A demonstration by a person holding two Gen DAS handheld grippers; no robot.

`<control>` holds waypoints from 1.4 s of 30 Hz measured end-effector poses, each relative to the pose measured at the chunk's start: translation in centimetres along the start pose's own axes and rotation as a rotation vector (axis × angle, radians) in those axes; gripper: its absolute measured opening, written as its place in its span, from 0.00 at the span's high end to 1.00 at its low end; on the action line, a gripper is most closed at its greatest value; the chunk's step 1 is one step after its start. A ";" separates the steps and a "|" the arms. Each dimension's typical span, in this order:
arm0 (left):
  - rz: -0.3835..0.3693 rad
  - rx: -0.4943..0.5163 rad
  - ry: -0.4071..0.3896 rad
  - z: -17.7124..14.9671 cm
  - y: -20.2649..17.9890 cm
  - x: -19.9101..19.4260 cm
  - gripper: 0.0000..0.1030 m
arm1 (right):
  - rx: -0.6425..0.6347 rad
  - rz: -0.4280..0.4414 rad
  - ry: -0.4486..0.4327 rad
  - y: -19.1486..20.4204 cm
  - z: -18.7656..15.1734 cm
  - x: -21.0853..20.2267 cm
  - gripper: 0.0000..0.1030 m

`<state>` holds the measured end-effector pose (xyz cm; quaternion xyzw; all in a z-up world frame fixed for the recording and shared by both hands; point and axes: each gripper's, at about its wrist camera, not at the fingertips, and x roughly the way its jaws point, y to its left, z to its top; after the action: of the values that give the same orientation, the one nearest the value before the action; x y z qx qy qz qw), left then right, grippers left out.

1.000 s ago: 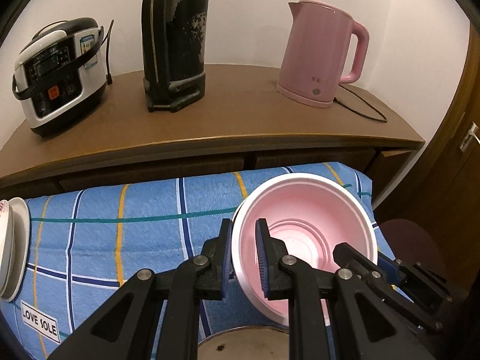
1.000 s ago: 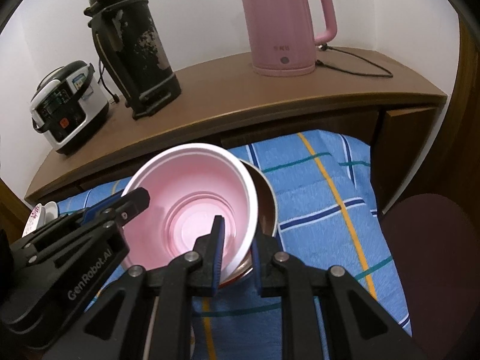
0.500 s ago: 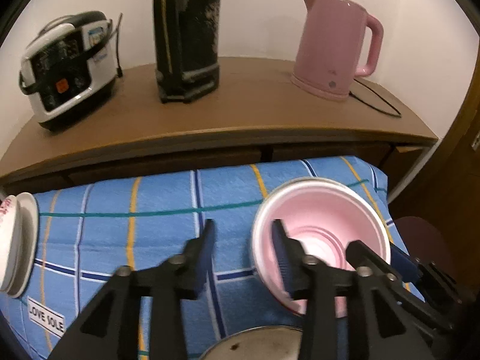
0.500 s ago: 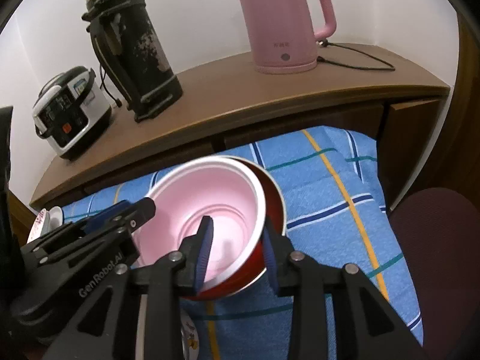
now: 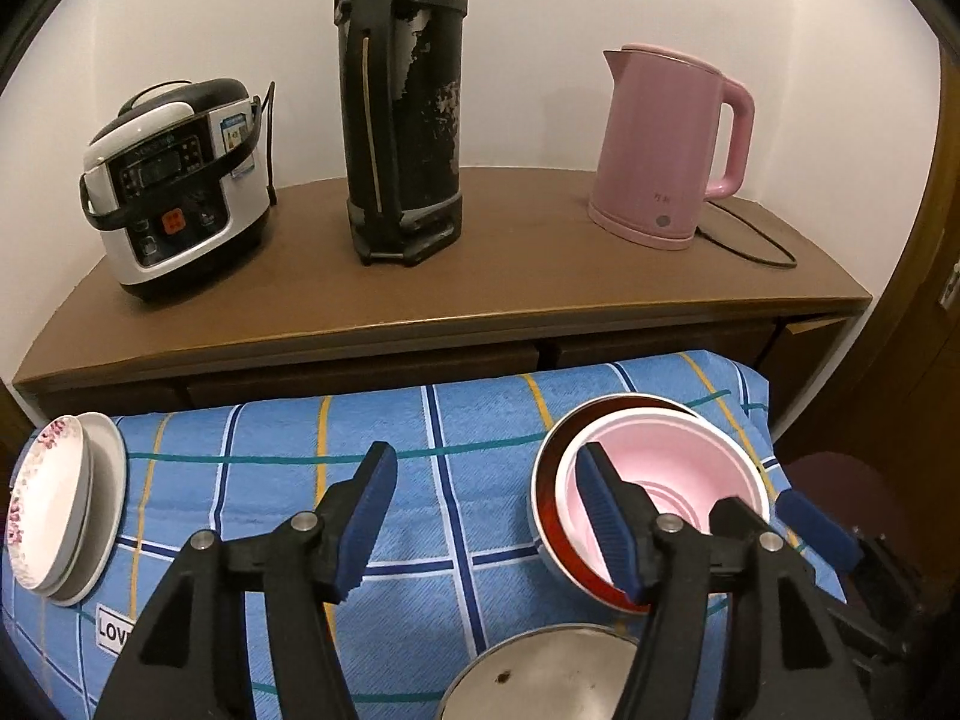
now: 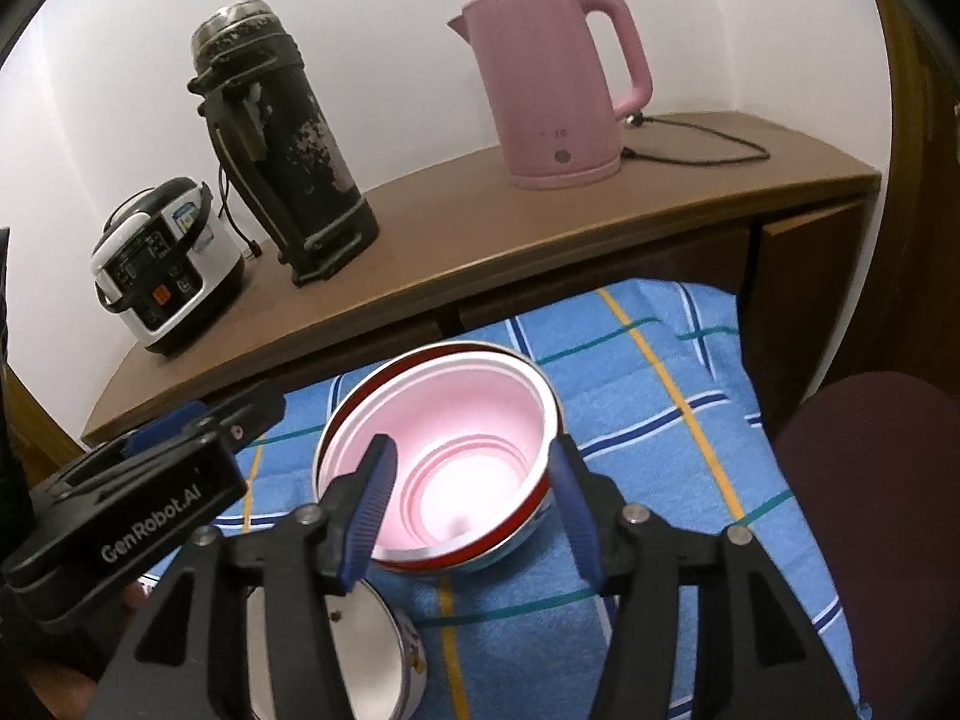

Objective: Organize plates and bowls
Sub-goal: 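Lower the pink bowl into the steel bowl and open both grippers, then withdraw both grippers and move toward the white enamel bowl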

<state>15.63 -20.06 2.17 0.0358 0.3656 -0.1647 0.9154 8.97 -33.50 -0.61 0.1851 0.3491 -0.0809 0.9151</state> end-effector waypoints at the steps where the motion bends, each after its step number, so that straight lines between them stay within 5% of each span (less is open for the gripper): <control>1: 0.004 0.000 0.001 -0.1 0.0 -0.1 0.37 | -0.010 -0.014 -0.006 0.1 0.0 0.0 0.47; 15: 0.042 0.012 -0.028 -1.4 1.1 -2.3 0.37 | -0.111 -0.118 -0.013 0.7 -0.7 2.6 0.45; 42: 0.031 0.043 -0.071 -5.6 2.2 -6.7 0.37 | -0.023 -0.014 -0.108 0.5 -5.3 -5.9 0.45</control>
<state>8.10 -15.12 2.50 0.0552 0.3287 -0.1595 0.9292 1.49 -30.81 -0.22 0.1676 0.3016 -0.0931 0.9340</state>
